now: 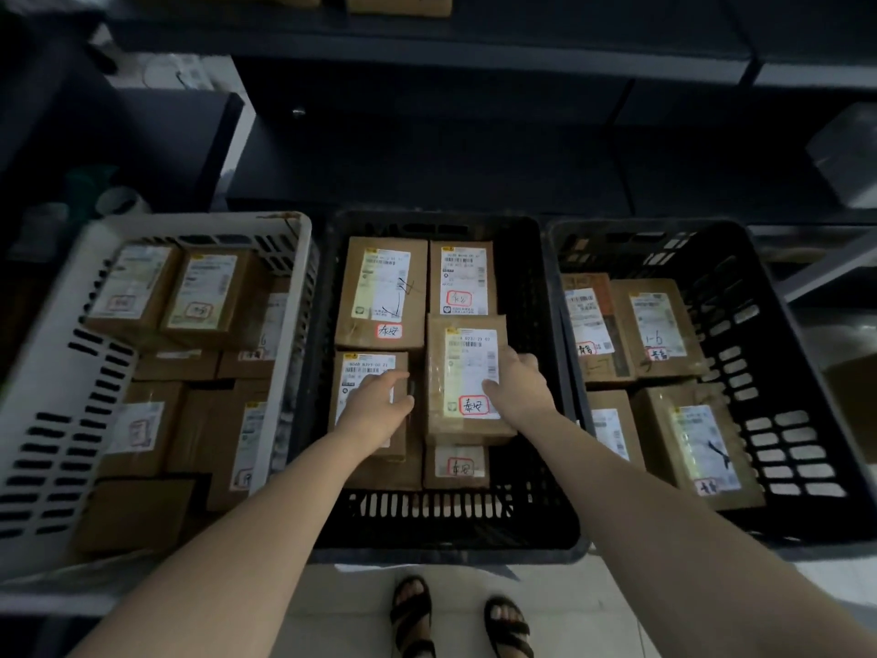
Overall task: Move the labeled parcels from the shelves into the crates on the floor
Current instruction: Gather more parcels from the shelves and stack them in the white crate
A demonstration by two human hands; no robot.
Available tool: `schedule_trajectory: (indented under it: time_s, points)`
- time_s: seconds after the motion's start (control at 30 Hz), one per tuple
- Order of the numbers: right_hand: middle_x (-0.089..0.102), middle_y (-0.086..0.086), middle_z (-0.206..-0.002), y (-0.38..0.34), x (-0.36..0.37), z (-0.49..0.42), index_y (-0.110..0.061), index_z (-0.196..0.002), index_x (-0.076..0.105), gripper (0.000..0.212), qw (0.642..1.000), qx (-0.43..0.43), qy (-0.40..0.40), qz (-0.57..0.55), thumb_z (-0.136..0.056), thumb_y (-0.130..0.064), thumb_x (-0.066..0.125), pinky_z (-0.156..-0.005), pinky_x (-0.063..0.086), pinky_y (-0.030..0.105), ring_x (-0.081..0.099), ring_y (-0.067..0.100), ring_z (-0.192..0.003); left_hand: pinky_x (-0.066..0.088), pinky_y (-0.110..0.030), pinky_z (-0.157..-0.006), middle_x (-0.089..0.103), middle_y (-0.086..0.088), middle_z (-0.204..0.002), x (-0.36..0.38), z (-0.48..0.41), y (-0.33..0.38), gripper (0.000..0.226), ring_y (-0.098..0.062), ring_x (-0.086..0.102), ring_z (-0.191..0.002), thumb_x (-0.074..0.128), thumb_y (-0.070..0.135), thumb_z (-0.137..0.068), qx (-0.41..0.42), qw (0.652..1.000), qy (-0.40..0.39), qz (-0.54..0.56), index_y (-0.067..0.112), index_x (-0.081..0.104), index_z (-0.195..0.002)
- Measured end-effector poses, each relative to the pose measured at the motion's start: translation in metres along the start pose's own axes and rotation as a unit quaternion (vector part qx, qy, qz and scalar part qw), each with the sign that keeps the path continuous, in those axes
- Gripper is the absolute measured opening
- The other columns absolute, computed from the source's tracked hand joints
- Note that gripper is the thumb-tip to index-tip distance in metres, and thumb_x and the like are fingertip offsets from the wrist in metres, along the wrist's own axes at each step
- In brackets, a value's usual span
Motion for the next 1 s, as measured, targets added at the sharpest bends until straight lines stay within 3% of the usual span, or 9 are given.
schedule_trajectory:
  time_s: [0.13,0.3,0.5,0.63,0.8,0.9,1.0]
  points:
    - [0.028,0.011,-0.151,-0.04,-0.028,0.031,-0.021,-0.15,0.028,0.056,0.978,-0.132,0.009,0.162,-0.098,-0.027,0.046,-0.098,0.044,0.046,0.036,0.035,-0.131,0.046,-0.031,-0.09,0.046,-0.005,-0.136,-0.036,0.032,0.022,0.04,-0.027,0.051,-0.117,0.051,0.022,-0.094,0.012,0.997,0.058,-0.045,0.02,0.048,-0.134]
    - [0.034,0.009,-0.149,-0.111,-0.071,0.095,-0.022,-0.146,0.033,0.049,0.926,-0.284,0.051,0.244,-0.098,-0.024,0.042,-0.099,0.043,0.047,0.037,0.034,-0.132,0.049,-0.037,-0.091,0.053,-0.006,-0.128,-0.106,0.116,0.048,0.037,-0.025,0.056,-0.109,0.051,0.028,-0.093,0.021,0.977,0.156,-0.147,0.025,0.051,-0.13]
    - [0.042,0.002,-0.141,-0.234,-0.114,0.201,-0.027,-0.144,0.037,0.047,0.842,-0.464,0.122,0.247,-0.098,-0.037,0.043,-0.095,0.042,0.04,0.041,0.029,-0.128,0.048,-0.035,-0.091,0.048,0.003,-0.134,-0.22,0.255,0.061,0.038,-0.021,0.052,-0.116,0.047,0.032,-0.096,0.004,0.931,0.295,-0.216,0.027,0.047,-0.134]
    - [0.043,-0.001,-0.141,-0.336,-0.128,0.287,-0.028,-0.144,0.037,0.046,0.779,-0.577,0.14,0.201,-0.1,-0.037,0.044,-0.097,0.042,0.038,0.041,0.026,-0.129,0.044,-0.036,-0.093,0.051,0.001,-0.126,-0.303,0.355,0.06,0.036,-0.022,0.049,-0.117,0.046,0.034,-0.095,-0.028,0.875,0.404,-0.267,0.027,0.047,-0.131]
    - [0.044,0.001,-0.14,-0.456,-0.107,0.391,-0.026,-0.144,0.039,0.046,0.69,-0.685,0.165,0.166,-0.099,-0.034,0.046,-0.097,0.044,0.039,0.041,0.027,-0.128,0.045,-0.036,-0.088,0.054,0.004,-0.115,-0.392,0.468,0.029,0.028,-0.019,0.051,-0.11,0.05,0.033,-0.093,-0.054,0.821,0.515,-0.24,0.026,0.053,-0.12]
    - [0.045,0.001,-0.139,-0.516,-0.082,0.443,-0.028,-0.143,0.038,0.047,0.664,-0.718,0.154,0.137,-0.098,-0.035,0.047,-0.098,0.044,0.04,0.041,0.027,-0.129,0.046,-0.035,-0.085,0.054,0.006,-0.108,-0.437,0.52,-0.003,0.023,-0.017,0.052,-0.104,0.051,0.031,-0.093,-0.076,0.795,0.563,-0.215,0.027,0.055,-0.115]
    - [0.042,0.001,-0.141,-0.567,-0.058,0.481,-0.029,-0.145,0.035,0.05,0.668,-0.729,0.115,0.101,-0.097,-0.036,0.049,-0.1,0.043,0.042,0.04,0.027,-0.129,0.046,-0.034,-0.084,0.052,0.009,-0.103,-0.48,0.559,-0.043,0.022,-0.016,0.052,-0.103,0.052,0.031,-0.093,-0.094,0.78,0.595,-0.169,0.028,0.055,-0.114]
Point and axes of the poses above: each hand's wrist, its own z-axis away from the middle knuckle, its own x-axis out of the palm, y = z × x, the point moved 6 cm from there along -z, towards the middle knuckle
